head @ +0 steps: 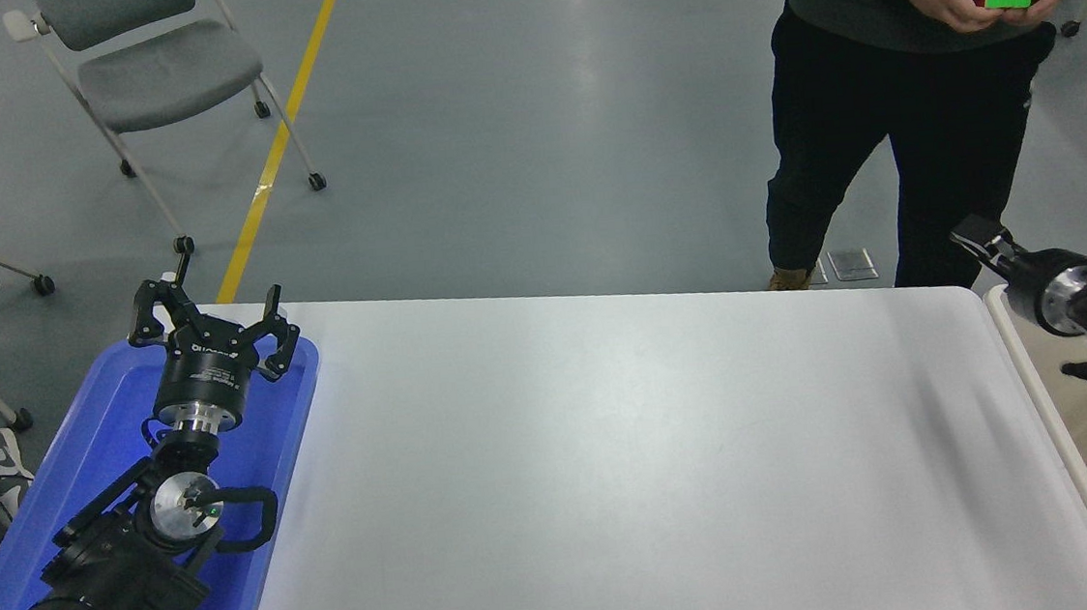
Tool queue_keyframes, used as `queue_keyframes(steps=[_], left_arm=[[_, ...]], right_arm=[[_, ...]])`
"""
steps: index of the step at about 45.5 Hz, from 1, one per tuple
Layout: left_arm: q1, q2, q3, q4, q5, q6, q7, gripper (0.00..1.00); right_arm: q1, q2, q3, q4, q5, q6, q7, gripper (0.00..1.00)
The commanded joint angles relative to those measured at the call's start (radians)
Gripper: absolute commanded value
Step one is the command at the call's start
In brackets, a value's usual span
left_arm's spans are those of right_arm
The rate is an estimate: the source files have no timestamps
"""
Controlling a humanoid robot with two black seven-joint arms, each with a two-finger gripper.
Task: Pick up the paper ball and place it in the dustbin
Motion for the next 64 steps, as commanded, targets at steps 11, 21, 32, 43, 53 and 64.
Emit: queue_keyframes(steps=[11,21,32,43,53,64], left_arm=[[0.000,0.000,0.000,0.000,0.000,0.000,0.000,1.00],[0.000,0.000,0.000,0.000,0.000,0.000,0.000,1.00],[0.000,0.000,0.000,0.000,0.000,0.000,0.000,1.00],[0.000,0.000,0.000,0.000,0.000,0.000,0.000,1.00],[0.000,0.000,0.000,0.000,0.000,0.000,0.000,1.00],[0.000,0.000,0.000,0.000,0.000,0.000,0.000,1.00]], right_arm=[[-0.121,0.059,0.502,0.369,0.358,0.004,-0.021,1.00],[-0.189,0.113,0.533,0.366,0.546,0.085,-0.004,1.00],[-0.312,0.190,0.634,0.350,0.566,0.214,0.002,1.00],[-0.385,0.220,0.663,0.346,0.566,0.314,0.057,1.00],[-0.433,0.223,0.663,0.339,0.566,0.404,0.066,1.00],[-0.454,0.223,0.669,0.325,0.566,0.447,0.065,1.00]])
